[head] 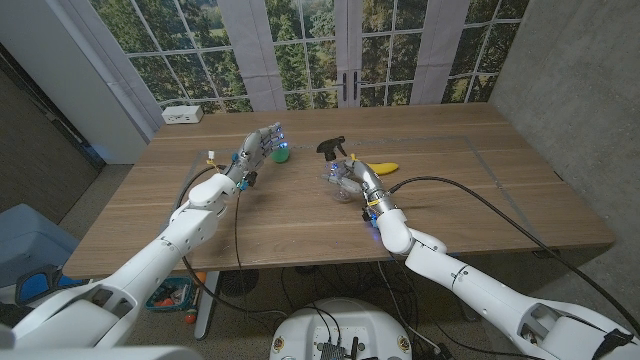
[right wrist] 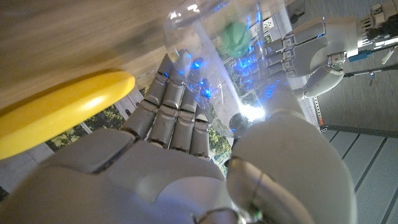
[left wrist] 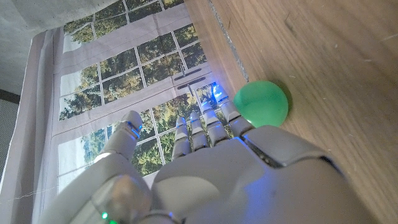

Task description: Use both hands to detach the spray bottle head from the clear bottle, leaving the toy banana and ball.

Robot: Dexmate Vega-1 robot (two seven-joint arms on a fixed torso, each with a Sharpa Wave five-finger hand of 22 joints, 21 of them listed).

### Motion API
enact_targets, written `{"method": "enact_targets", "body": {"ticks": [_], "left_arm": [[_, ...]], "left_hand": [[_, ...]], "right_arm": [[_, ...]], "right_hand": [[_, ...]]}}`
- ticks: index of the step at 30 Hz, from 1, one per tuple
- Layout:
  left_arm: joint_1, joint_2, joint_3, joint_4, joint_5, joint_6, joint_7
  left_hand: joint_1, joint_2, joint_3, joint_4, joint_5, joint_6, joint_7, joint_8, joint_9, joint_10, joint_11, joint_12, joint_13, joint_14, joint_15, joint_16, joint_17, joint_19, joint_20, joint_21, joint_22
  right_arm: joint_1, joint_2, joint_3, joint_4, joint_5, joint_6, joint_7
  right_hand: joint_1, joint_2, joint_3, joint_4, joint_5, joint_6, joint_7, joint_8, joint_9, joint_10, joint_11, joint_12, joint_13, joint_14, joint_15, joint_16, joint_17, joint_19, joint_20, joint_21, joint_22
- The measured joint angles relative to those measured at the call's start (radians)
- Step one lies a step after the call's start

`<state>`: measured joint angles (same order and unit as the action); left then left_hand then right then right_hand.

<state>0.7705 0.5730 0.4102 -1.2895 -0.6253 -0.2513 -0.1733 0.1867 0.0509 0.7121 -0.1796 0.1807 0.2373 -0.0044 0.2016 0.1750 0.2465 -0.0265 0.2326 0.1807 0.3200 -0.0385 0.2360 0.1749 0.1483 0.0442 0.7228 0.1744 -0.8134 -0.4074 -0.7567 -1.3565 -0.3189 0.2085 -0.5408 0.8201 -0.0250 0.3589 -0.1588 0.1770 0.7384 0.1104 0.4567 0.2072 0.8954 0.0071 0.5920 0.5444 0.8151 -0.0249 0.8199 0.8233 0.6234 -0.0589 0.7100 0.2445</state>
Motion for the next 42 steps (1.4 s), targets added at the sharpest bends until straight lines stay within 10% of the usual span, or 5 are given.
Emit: {"method": "enact_targets", "body": {"ticks": [13, 28, 36, 42], "left_arm": [[-0.047, 0.087, 0.039, -0.089, 0.049, 0.101, -0.066], [-0.083, 0.179, 0.079, -0.218, 0.176, 0.174, -0.07], [-0.095, 0.213, 0.096, -0.278, 0.254, 0.199, -0.054], [-0.108, 0.228, 0.11, -0.308, 0.297, 0.215, -0.053]], "left_hand": [[0.1, -0.066, -0.039, -0.013, 0.0, 0.162, 0.006, 0.038, 0.005, 0.161, -0.021, 0.019, 0.008, 0.139, -0.009, 0.027, 0.005, 0.051, 0.009, -0.017, 0.005], [0.269, -0.235, -0.115, -0.01, 0.024, 0.165, -0.105, 0.034, 0.009, 0.132, -0.05, -0.018, 0.018, 0.096, -0.006, -0.01, 0.009, 0.051, 0.019, -0.06, 0.005], [0.338, -0.253, -0.165, -0.008, 0.067, 0.177, -0.171, 0.027, 0.009, 0.106, -0.054, -0.026, 0.017, 0.068, -0.004, -0.024, 0.009, 0.052, 0.029, -0.076, 0.005], [0.357, -0.247, -0.181, -0.003, 0.086, 0.179, -0.173, 0.027, 0.009, 0.105, -0.056, -0.025, 0.017, 0.057, -0.003, -0.035, 0.009, 0.062, 0.031, -0.076, 0.005]], "right_arm": [[-0.007, -0.038, -0.012, -0.064, -0.127, -0.103, -0.104], [-0.002, -0.062, -0.03, -0.101, -0.196, -0.18, -0.133], [0.007, -0.065, -0.038, -0.103, -0.207, -0.2, -0.133], [0.016, -0.065, -0.048, -0.096, -0.217, -0.208, -0.135]], "right_hand": [[0.009, -0.009, 0.0, 0.0, 0.005, 0.0, 0.0, 0.008, 0.005, -0.003, -0.003, 0.024, 0.056, -0.004, -0.004, -0.013, 0.034, -0.001, 0.001, 0.03, 0.004], [0.009, -0.009, 0.0, 0.0, 0.009, 0.005, 0.005, 0.007, 0.004, -0.004, -0.004, 0.034, 0.096, 0.001, -0.02, -0.03, 0.059, -0.021, 0.002, 0.054, 0.009], [0.009, -0.009, 0.0, 0.0, 0.009, 0.005, 0.005, 0.007, 0.004, -0.004, -0.004, 0.042, 0.114, 0.001, -0.02, -0.036, 0.069, -0.02, 0.002, 0.064, 0.009], [0.009, -0.009, 0.0, 0.0, 0.009, 0.009, 0.002, 0.007, 0.004, -0.004, -0.004, 0.048, 0.122, 0.002, -0.02, -0.04, 0.078, -0.031, 0.002, 0.071, 0.009]]}}
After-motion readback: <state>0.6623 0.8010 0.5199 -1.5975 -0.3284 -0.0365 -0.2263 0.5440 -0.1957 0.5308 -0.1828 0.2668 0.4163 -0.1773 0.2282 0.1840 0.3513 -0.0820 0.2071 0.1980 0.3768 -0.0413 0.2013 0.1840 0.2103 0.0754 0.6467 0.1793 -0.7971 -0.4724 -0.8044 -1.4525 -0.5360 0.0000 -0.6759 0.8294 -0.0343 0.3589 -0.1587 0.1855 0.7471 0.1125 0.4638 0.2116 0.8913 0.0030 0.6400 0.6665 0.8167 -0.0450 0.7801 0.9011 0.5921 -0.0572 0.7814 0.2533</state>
